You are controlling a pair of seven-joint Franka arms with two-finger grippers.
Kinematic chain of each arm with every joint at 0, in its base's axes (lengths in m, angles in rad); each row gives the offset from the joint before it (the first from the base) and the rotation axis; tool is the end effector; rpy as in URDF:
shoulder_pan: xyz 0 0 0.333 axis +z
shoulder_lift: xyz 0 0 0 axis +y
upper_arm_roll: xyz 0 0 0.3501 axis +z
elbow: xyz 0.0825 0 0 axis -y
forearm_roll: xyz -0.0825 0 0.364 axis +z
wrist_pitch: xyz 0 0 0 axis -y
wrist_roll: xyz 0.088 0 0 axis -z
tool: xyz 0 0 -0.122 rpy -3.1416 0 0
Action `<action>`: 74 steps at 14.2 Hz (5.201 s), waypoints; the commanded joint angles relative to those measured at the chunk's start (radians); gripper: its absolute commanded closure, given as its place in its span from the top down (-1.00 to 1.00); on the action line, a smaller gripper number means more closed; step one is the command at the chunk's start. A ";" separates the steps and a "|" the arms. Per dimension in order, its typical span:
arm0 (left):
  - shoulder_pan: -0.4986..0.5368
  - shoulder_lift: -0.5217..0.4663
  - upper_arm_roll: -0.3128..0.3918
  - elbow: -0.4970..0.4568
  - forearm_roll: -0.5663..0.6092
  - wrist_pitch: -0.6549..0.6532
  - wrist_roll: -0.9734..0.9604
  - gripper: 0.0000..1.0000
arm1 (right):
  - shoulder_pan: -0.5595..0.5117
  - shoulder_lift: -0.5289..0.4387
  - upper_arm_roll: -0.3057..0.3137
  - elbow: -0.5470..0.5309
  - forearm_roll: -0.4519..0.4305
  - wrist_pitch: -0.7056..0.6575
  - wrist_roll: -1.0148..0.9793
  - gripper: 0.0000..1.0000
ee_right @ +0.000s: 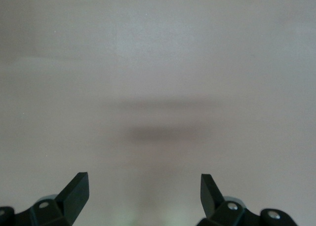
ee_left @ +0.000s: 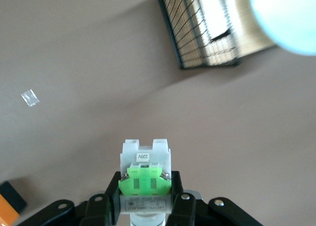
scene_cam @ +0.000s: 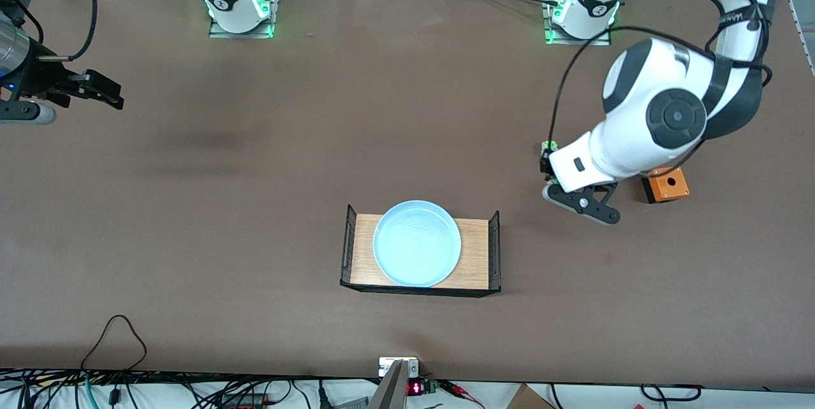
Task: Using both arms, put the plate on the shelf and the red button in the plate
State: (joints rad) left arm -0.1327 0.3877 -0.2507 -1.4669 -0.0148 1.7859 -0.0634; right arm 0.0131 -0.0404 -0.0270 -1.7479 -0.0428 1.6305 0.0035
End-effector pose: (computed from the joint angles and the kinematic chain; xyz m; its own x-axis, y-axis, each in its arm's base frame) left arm 0.6200 -0.2238 0.4822 0.9520 -0.2993 -0.0645 -0.2919 -0.9508 0.1041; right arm 0.5184 -0.0125 0.5900 0.9969 -0.0147 -0.0768 -0.0115 -0.9991 0.0416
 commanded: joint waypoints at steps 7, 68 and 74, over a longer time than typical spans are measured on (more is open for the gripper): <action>-0.166 0.125 -0.042 0.200 -0.042 0.163 -0.322 -0.43 | -0.007 0.001 0.002 0.014 0.009 -0.003 -0.007 1.00; 0.110 -0.516 0.201 -0.288 -0.014 -0.095 0.212 1.00 | -0.027 0.001 -0.024 0.013 0.015 0.026 -0.023 1.00; 0.105 -0.494 0.228 -0.274 -0.002 -0.160 0.244 1.00 | -0.025 -0.006 -0.024 0.014 0.017 0.014 -0.020 1.00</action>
State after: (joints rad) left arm -0.0096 -0.1202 -0.0339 -1.7525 -0.0107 1.6305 0.1503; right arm -0.0099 -0.0376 -0.0517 -1.7429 -0.0421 1.6608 -0.0016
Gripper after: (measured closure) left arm 0.000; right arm 0.000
